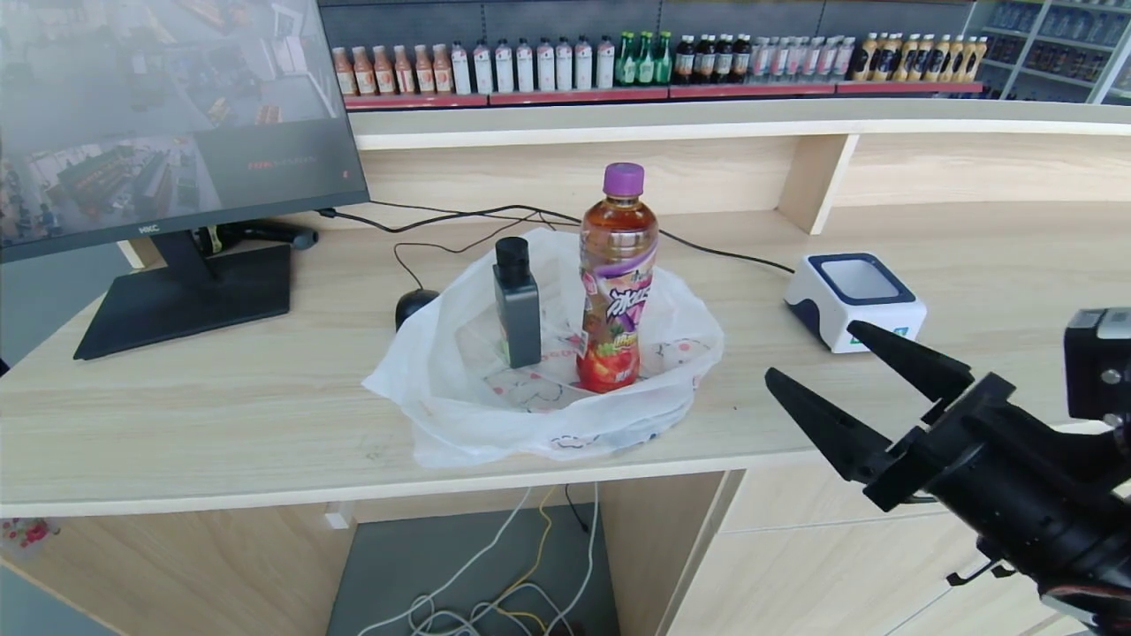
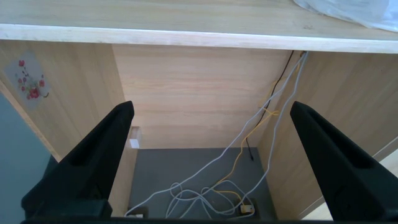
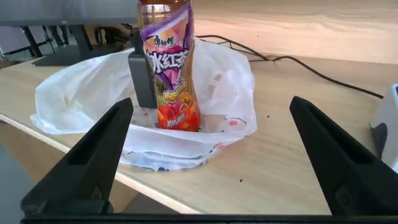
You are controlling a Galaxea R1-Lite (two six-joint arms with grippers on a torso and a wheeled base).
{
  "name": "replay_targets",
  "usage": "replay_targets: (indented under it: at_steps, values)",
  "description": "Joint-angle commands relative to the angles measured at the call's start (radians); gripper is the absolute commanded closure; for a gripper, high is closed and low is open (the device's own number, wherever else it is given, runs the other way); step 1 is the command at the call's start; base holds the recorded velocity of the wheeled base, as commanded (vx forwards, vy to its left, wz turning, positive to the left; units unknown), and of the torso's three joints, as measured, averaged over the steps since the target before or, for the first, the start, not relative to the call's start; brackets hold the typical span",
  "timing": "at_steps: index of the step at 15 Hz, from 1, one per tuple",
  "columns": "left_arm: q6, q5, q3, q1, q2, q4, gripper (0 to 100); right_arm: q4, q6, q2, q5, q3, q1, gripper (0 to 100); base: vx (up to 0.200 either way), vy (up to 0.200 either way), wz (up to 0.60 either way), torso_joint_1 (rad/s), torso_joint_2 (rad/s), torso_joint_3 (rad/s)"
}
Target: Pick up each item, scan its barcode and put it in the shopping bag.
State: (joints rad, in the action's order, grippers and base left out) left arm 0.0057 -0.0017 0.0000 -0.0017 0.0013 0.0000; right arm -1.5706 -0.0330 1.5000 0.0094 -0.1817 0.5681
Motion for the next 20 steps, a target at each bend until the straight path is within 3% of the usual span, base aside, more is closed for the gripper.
replay_targets:
  at_steps: [1,4,6,7,9,15,20]
  values:
    - [0.000,0.000,0.000,0.000,0.000,0.000,0,0.000,0.002,-0.187,0.001,0.182,-0.050,0,0.000,0.000,0.00,0.000,0.00,0.000]
    - [0.000,0.000,0.000,0.000,0.000,0.000,0,0.115,0.012,-0.314,-0.005,0.182,-0.097,0,0.000,0.000,0.00,0.000,0.00,0.000]
    - [0.000,0.000,0.000,0.000,0.000,0.000,0,0.343,0.012,-0.445,0.000,0.182,-0.099,0,0.000,0.000,0.00,0.000,0.00,0.000]
    - [0.000,0.000,0.000,0.000,0.000,0.000,0,0.544,0.013,-0.552,0.012,0.182,-0.089,0,0.000,0.000,0.00,0.000,0.00,0.000]
    - [0.000,-0.001,0.000,0.000,0.000,0.000,0,0.810,0.007,-0.696,0.064,0.182,-0.088,0,0.000,0.000,0.00,0.000,0.00,0.000]
    - [0.002,0.000,0.000,0.000,0.000,0.000,0,1.592,-0.061,-1.261,0.058,0.172,-0.097,0,0.000,0.000,0.00,0.000,0.00,0.000]
    - [0.002,0.000,0.000,0.000,0.000,0.000,0,1.563,0.018,-1.255,0.014,0.182,-0.244,0,0.000,0.000,0.00,0.000,0.00,0.000]
